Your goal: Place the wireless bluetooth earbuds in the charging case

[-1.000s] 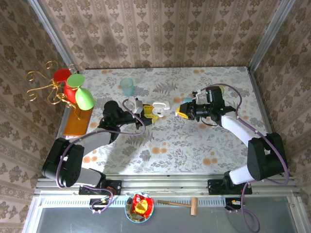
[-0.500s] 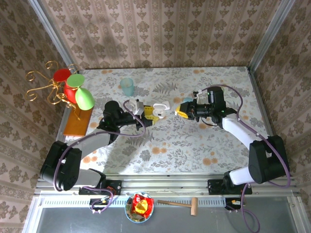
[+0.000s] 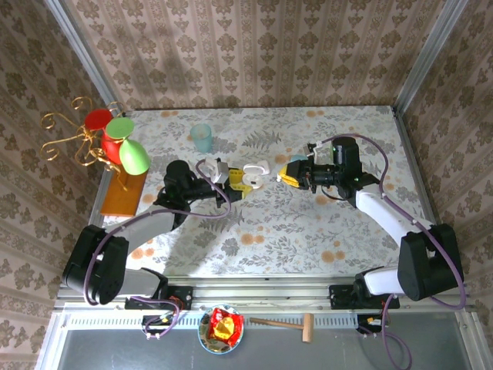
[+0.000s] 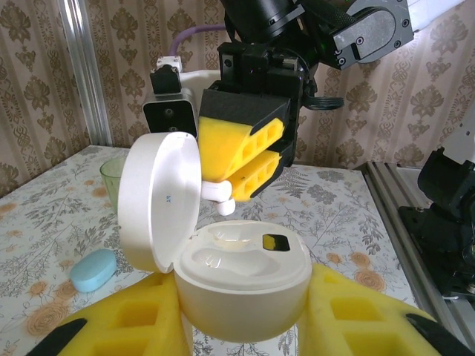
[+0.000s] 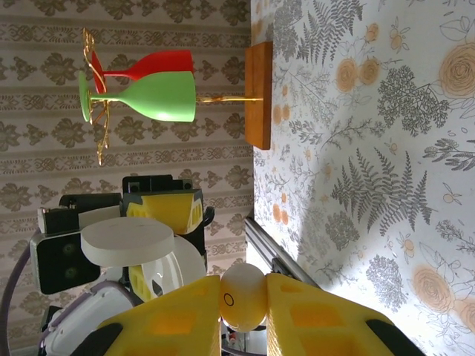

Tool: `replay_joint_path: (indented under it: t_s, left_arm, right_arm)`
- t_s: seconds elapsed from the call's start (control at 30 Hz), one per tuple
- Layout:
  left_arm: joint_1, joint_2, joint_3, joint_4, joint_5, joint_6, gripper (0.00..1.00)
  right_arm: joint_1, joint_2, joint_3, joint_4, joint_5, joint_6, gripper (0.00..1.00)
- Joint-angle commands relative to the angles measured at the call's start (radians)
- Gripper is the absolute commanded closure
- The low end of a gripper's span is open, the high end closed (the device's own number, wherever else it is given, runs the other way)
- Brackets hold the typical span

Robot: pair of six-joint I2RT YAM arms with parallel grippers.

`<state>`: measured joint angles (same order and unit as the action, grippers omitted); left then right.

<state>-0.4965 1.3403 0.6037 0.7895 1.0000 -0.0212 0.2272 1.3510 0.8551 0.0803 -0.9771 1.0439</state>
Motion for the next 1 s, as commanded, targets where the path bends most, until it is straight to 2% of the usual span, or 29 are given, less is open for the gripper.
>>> replay_joint_path:
  t_s: [0.0,0.37,0.73,0.97]
  left_arm:
    - [-0.008,-0.008,0.028,-0.006,-0.01,0.028,0.71]
    - [-0.013,0.031,0.059,-0.033,-0.03,0.023,0.71]
    - [-0.017,0.029,0.067,-0.005,0.031,-0.009,0.71]
    - [-0.017,0.025,0.053,0.049,0.059,-0.05,0.71]
  right_arm:
    - [-0.001,-0.029,-0.003,0.003,-0.036,-0.007,0.81]
    - [0.036,-0.059,0.057,-0.067,-0.023,-0.072,0.81]
    - [0.154,-0.06,0.16,-0.144,-0.042,-0.284,0.8]
    - [0.167,-0.047,0.182,-0.181,-0.005,-0.347,0.8]
